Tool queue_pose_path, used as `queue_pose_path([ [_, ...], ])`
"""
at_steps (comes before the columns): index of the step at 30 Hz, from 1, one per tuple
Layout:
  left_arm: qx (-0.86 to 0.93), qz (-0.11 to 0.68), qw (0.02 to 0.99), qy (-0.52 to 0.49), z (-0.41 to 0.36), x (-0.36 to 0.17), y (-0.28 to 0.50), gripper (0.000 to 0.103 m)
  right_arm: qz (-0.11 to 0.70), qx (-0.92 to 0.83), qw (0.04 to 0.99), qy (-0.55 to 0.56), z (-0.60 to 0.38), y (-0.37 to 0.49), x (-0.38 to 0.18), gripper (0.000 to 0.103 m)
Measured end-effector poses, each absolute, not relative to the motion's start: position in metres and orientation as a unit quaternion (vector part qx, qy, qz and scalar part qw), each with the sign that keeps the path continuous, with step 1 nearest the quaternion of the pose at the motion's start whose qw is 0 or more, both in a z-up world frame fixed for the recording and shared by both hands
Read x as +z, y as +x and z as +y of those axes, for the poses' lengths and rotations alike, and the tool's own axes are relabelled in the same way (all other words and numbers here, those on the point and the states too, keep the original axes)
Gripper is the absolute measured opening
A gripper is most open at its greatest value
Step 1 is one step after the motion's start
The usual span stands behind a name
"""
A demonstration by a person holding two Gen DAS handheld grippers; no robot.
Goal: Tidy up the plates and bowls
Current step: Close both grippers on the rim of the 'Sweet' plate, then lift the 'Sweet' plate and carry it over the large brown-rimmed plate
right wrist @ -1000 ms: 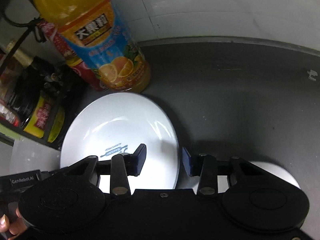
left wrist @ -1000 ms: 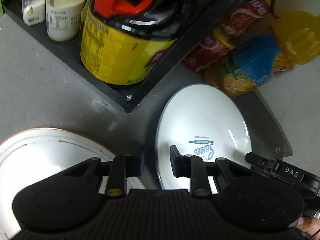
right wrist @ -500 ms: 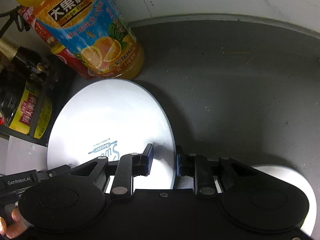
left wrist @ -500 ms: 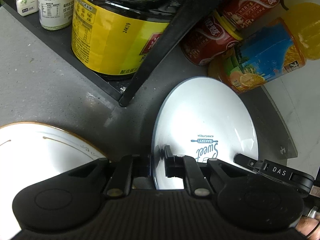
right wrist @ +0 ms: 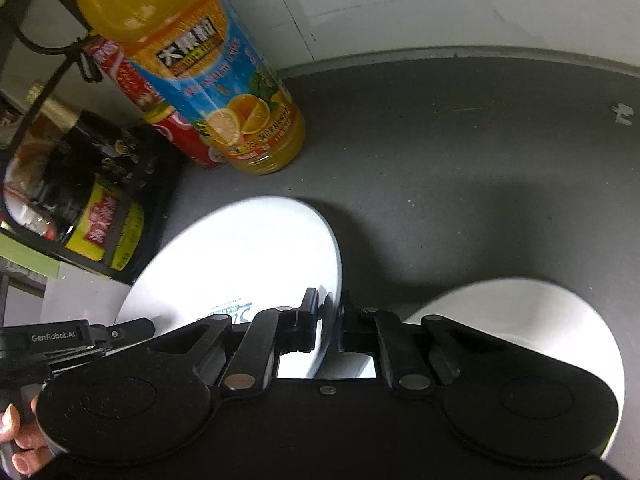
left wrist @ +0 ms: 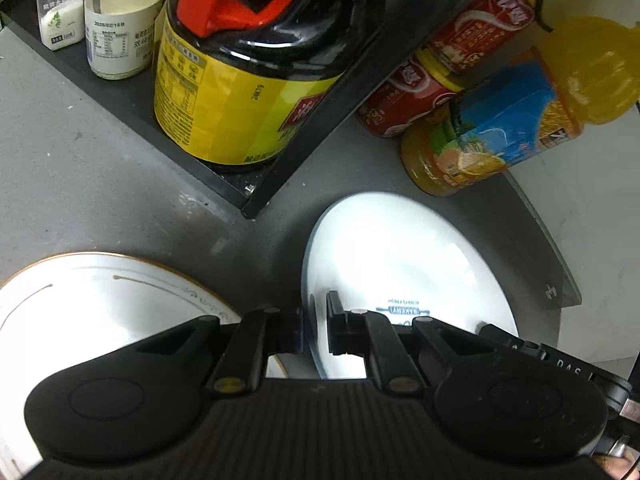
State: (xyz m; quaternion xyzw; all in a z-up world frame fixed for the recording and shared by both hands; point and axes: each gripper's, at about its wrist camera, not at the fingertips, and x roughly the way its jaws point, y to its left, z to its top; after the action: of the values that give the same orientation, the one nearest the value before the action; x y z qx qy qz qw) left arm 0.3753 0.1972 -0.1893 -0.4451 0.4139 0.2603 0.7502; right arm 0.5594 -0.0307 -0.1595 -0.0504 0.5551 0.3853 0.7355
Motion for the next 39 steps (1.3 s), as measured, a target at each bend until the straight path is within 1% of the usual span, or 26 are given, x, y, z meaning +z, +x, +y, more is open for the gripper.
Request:
queue_pose_path([
  [9,0.241,0.421,0.761,-0.431,0.188,-0.17,0.357,0.009,0.543,0.379,0.749,-0.03,-0.049,0.537,-0.138,0.009],
  [21,0.217,0.416,0.782,-0.41,0.184,-0.144,0.315,0.009,0.519,0.376,0.768,-0.006,-0.059,0.486,-0.106,0.009],
  [32,0.205,0.411,0.797,-0.393,0.194,-0.133,0.266,0.009,0.507,0.373,0.777,0.009,-0.054,0.434,-0.092,0.009],
  [39,0.205,0.411,0.797,-0.393,0.2,-0.135,0.239,0.009,0.509,0.373,0.776,0.014,-0.05,0.408,-0.094,0.009],
])
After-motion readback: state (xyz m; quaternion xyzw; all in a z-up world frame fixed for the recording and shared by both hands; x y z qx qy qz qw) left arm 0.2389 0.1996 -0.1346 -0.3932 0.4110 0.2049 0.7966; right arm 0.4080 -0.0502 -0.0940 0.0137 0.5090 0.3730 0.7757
